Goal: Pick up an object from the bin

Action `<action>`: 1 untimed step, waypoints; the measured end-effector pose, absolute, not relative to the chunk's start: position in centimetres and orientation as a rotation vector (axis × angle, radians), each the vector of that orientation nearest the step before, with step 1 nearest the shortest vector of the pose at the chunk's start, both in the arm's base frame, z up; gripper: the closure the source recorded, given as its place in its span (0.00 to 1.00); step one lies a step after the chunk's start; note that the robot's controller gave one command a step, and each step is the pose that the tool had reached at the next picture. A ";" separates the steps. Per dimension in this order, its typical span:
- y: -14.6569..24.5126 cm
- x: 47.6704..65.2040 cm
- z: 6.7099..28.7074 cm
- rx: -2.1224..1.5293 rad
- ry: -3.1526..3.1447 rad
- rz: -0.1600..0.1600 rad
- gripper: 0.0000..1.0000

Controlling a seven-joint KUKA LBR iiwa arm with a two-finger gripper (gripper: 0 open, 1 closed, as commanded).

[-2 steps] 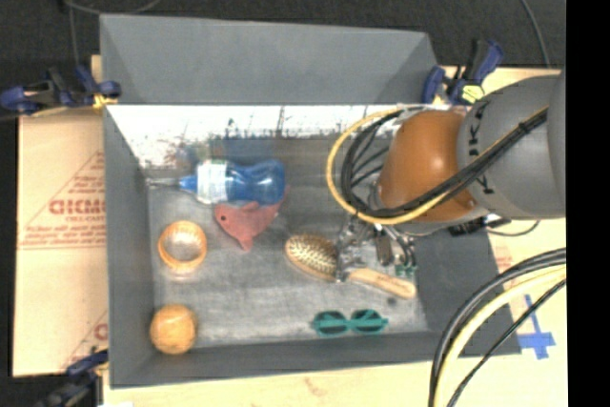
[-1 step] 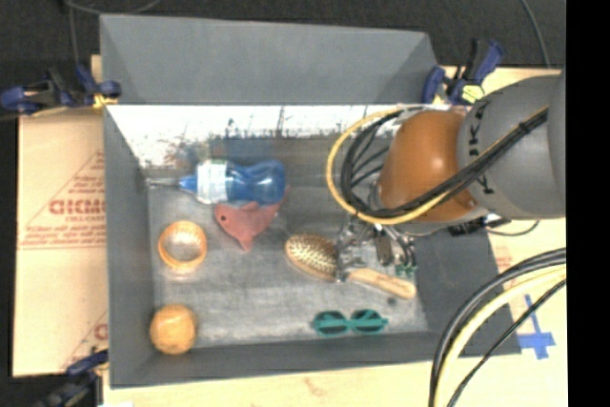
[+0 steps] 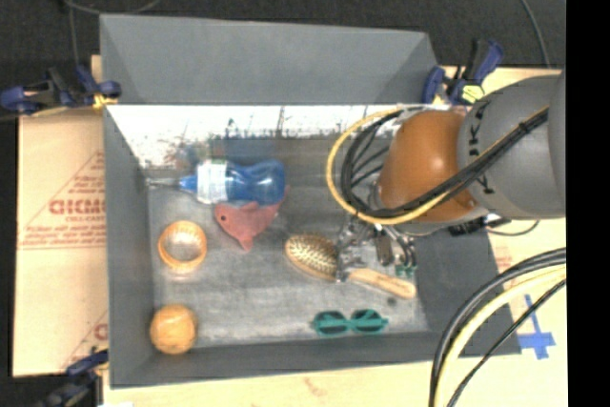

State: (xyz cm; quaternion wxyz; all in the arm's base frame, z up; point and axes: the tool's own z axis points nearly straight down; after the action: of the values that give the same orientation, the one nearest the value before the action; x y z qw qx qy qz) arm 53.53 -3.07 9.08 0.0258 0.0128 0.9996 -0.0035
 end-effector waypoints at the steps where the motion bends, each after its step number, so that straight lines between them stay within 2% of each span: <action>1: -3.1 53.5 9.1 0.038 3.090 -0.011 1.00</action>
Offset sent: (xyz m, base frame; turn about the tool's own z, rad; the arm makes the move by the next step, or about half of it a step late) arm 0.0000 0.0000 0.0000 0.0000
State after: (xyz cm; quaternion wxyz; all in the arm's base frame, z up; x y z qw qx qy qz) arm 53.53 -3.07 9.08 0.0258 0.0122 0.9996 -0.0035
